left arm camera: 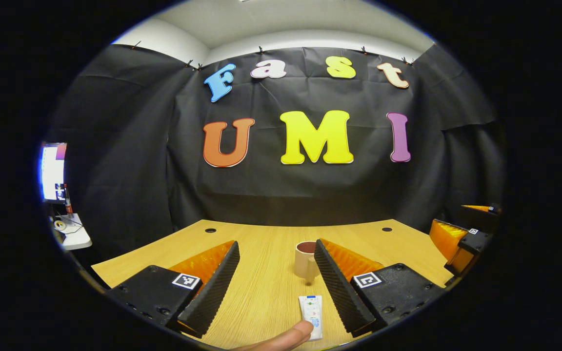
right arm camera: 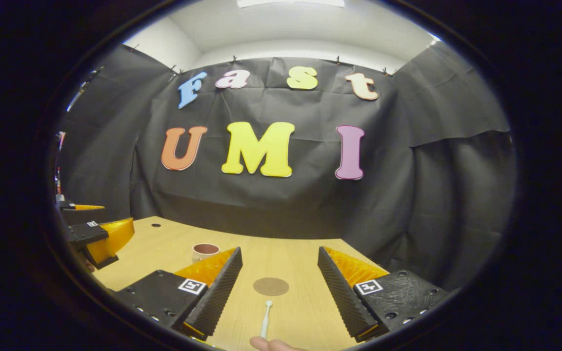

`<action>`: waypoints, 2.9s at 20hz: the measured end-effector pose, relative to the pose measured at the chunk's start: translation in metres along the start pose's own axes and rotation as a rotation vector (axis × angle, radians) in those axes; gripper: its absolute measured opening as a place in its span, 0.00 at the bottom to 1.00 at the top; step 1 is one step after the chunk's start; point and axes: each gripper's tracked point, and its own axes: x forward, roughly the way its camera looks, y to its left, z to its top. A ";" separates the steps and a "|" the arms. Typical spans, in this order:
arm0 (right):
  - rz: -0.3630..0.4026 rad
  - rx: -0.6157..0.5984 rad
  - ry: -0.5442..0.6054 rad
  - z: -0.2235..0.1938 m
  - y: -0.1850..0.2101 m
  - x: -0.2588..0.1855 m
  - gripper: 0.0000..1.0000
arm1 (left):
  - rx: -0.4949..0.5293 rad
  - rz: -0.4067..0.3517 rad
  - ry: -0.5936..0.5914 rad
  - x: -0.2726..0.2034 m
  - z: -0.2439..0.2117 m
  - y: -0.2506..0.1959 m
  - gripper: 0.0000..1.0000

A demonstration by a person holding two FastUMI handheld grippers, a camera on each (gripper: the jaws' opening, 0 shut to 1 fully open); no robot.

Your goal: Put the toothbrush and toothpaste on the desktop into the cup, then pick up the cup and place it on the coaster on the desktop.

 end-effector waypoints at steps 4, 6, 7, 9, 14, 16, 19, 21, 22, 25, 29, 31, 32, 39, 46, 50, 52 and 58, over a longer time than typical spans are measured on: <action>-0.005 -0.008 0.005 0.002 0.001 0.001 0.96 | 0.004 -0.014 0.012 0.001 -0.004 -0.005 0.98; -0.003 -0.013 0.011 0.002 0.001 0.000 0.95 | 0.001 -0.020 0.022 0.003 -0.006 -0.008 0.98; -0.002 -0.017 0.011 0.001 0.000 0.000 0.96 | -0.003 -0.022 0.027 0.003 -0.008 -0.007 0.98; -0.010 -0.022 0.004 0.001 -0.001 0.001 0.96 | -0.003 -0.028 0.035 0.003 -0.011 -0.010 0.98; -0.015 -0.024 0.028 -0.005 -0.002 0.003 0.96 | 0.013 -0.018 0.035 0.003 -0.012 -0.009 0.98; -0.011 -0.034 0.033 -0.007 -0.002 0.005 0.96 | 0.006 -0.020 0.040 0.004 -0.014 -0.010 0.98; -0.007 -0.030 0.027 -0.009 -0.003 0.005 0.96 | 0.005 -0.022 0.067 0.008 -0.023 -0.013 0.98; -0.001 -0.026 0.027 -0.011 -0.004 0.006 0.96 | -0.003 -0.019 0.080 0.011 -0.028 -0.013 0.98; -0.004 -0.028 0.027 -0.011 -0.006 0.007 0.96 | -0.003 -0.017 0.081 0.011 -0.030 -0.015 0.98; -0.008 -0.024 0.032 -0.019 -0.010 0.007 0.95 | 0.020 -0.011 0.102 0.017 -0.040 -0.018 0.98; -0.015 -0.019 0.058 -0.031 -0.016 0.012 0.95 | -0.005 -0.019 0.164 0.022 -0.059 -0.025 0.98; -0.013 -0.010 0.070 -0.037 -0.018 0.011 0.95 | -0.027 -0.041 0.243 0.023 -0.079 -0.032 0.98; -0.013 -0.008 0.076 -0.040 -0.019 0.010 0.95 | -0.023 -0.052 0.286 0.021 -0.089 -0.035 0.98; -0.005 -0.022 0.116 -0.063 -0.016 0.011 0.95 | 0.020 -0.061 0.506 0.011 -0.148 -0.046 0.99; -0.018 -0.002 0.176 -0.087 -0.017 0.017 0.95 | 0.010 -0.123 0.644 -0.012 -0.193 -0.065 0.99; 0.000 0.020 0.194 -0.096 -0.015 0.018 0.95 | 0.050 -0.120 0.699 -0.018 -0.208 -0.065 0.93; -0.010 0.024 0.189 -0.096 -0.020 0.020 0.95 | 0.034 -0.116 0.689 -0.016 -0.209 -0.067 0.92; -0.035 0.042 0.217 -0.104 -0.033 0.030 0.95 | 0.025 -0.123 0.677 -0.017 -0.209 -0.064 0.84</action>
